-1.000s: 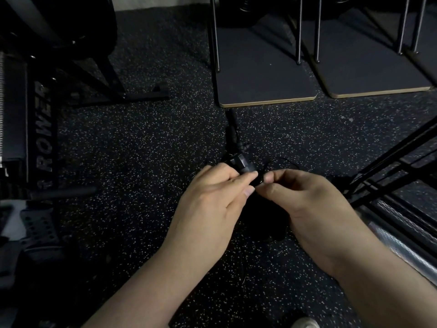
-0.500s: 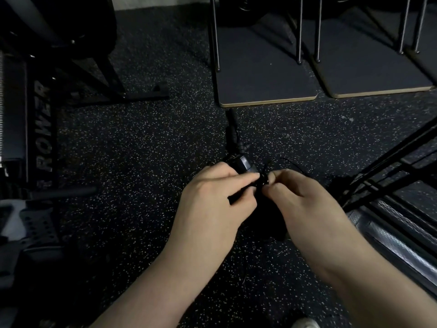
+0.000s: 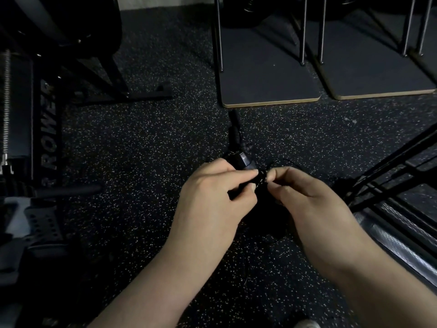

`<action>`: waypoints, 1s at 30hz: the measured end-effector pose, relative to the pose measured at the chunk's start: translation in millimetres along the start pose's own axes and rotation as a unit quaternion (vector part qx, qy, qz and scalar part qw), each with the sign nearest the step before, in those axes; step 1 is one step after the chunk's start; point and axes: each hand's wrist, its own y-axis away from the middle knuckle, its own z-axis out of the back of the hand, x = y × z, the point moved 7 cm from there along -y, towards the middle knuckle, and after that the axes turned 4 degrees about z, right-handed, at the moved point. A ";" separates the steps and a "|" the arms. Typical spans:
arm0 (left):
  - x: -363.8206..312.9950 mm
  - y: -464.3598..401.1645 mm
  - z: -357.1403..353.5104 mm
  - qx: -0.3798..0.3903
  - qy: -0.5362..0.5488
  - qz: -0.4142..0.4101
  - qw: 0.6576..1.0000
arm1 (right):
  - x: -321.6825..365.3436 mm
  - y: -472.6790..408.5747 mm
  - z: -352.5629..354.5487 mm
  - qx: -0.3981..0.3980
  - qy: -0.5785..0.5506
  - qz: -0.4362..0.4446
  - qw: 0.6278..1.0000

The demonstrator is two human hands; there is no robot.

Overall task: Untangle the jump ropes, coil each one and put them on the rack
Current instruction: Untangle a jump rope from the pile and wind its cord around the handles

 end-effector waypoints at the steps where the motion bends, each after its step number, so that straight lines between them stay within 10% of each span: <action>1: 0.3 -0.1 1.0 0.004 0.007 -0.001 1.000 | 1.1 -0.3 0.2 -0.001 -0.010 -0.002 1.000; 19: 3.0 -0.8 0.5 0.066 0.100 0.036 0.992 | 6.6 0.5 3.3 -0.022 -0.081 -0.031 0.996; 30: 0.6 -1.3 2.7 0.123 -0.032 -0.062 0.990 | 1.0 2.3 3.0 0.005 -0.064 -0.091 0.994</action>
